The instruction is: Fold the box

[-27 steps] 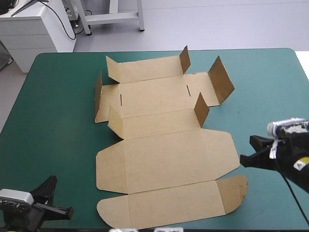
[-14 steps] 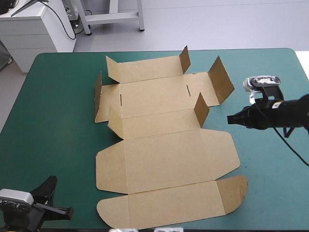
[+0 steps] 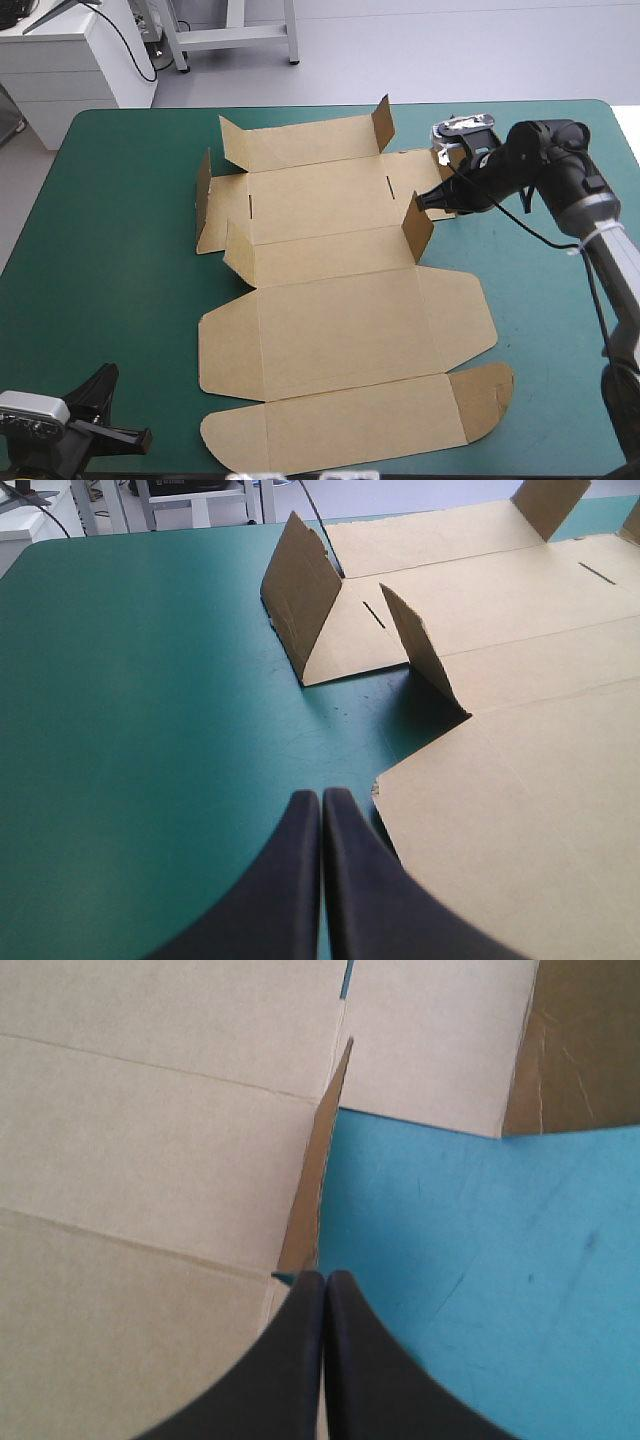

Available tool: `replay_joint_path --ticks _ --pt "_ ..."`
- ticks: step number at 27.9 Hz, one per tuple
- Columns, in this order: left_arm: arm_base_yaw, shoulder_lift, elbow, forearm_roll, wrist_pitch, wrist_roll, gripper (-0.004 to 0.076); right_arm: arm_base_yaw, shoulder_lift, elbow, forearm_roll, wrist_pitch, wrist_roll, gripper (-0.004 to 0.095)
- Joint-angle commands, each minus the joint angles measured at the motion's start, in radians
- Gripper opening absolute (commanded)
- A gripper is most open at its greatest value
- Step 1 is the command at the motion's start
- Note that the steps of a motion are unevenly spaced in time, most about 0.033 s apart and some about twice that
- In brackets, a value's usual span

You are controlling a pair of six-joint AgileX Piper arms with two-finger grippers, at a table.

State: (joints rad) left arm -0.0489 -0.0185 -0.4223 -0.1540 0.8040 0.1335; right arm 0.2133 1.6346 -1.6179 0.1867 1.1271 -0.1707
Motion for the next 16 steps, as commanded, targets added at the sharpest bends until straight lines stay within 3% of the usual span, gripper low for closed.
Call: replay_joint_path --ticks 1,4,7,14,16 --pt "0.001 0.0 -0.019 -0.015 -0.076 -0.005 -0.0008 -0.001 0.043 -0.109 0.021 -0.01 -0.048 -0.0013" --pt "0.001 0.0 -0.019 -0.015 -0.076 -0.005 -0.0008 -0.001 0.112 -0.184 0.04 0.056 -0.099 0.0019" --pt "0.001 0.0 -0.019 -0.015 -0.076 -0.005 -0.0008 -0.001 0.173 -0.256 0.037 0.117 -0.098 0.0136" --pt "0.001 0.0 -0.019 -0.015 -0.076 -0.005 -0.0008 -0.001 0.226 -0.292 0.05 0.117 -0.08 0.0669" --pt "0.001 0.0 -0.019 -0.015 -0.076 -0.005 -0.0008 -0.001 0.243 -0.292 0.024 0.117 -0.08 0.0748"
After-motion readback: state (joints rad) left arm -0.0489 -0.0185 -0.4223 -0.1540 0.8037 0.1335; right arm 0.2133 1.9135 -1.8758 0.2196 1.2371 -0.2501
